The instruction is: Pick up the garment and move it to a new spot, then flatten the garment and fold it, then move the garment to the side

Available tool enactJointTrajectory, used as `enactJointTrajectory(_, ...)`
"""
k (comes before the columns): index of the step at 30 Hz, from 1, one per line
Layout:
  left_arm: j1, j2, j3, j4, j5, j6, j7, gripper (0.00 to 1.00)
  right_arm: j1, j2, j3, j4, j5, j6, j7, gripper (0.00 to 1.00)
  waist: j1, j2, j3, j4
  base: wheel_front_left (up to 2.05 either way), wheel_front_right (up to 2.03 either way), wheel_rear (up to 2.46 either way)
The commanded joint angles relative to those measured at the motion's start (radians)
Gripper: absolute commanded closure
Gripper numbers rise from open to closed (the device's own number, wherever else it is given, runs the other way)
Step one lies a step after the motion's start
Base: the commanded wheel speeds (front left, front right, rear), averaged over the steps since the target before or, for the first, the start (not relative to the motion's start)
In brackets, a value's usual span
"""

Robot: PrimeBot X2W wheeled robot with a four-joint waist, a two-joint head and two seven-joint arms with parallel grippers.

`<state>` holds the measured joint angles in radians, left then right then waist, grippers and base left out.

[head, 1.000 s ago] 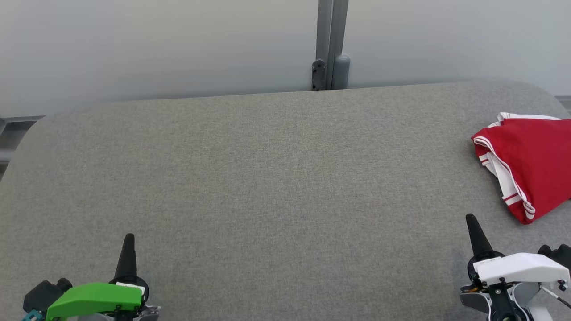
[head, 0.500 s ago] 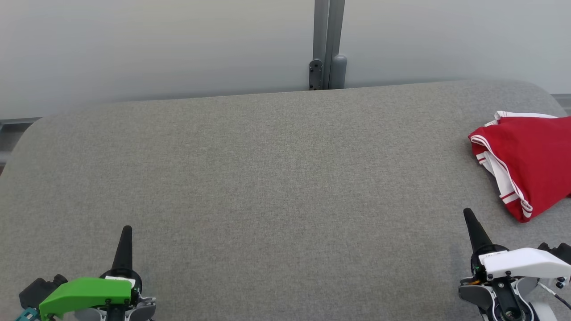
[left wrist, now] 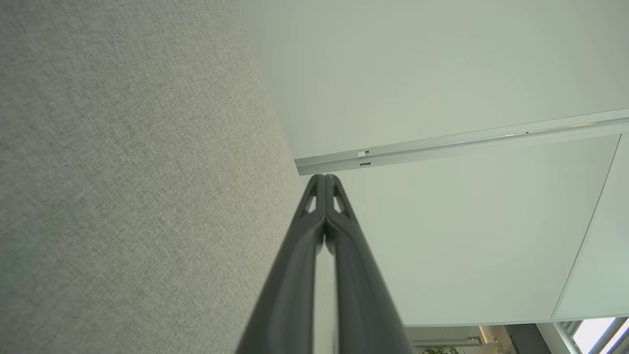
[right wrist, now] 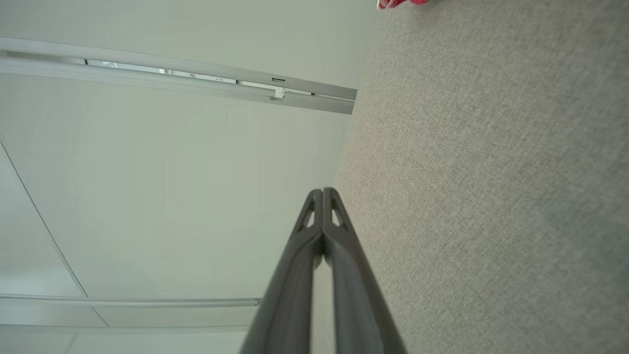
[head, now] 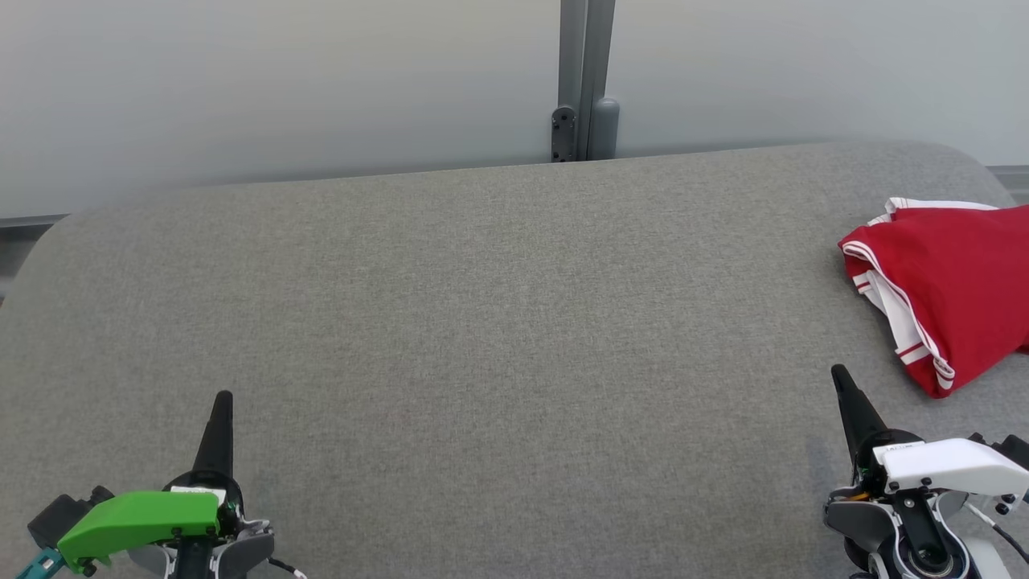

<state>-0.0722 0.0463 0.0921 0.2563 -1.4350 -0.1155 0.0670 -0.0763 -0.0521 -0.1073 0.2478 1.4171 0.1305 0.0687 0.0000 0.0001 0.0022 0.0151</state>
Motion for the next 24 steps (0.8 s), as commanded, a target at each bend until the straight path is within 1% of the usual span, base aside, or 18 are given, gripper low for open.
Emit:
enactJointTrajectory(1, -0.020, 0.006, 0.006, -0.007, -0.022, -0.008, 0.006, 1.00, -0.017, -0.001, -0.003, -0.007, 0.024, 0.000, 0.006, 1.00, 0.0000, -0.0001, 0.000, -0.001, 0.00, 0.00, 0.00)
enactJointTrajectory(24, -0.045, 0.007, 0.024, -0.013, -0.178, -0.018, 0.048, 1.00, -0.038, 0.002, -0.008, -0.005, 0.195, 0.000, 0.047, 1.00, 0.0000, -0.0001, 0.001, -0.014, 0.00, 0.00, 0.00)
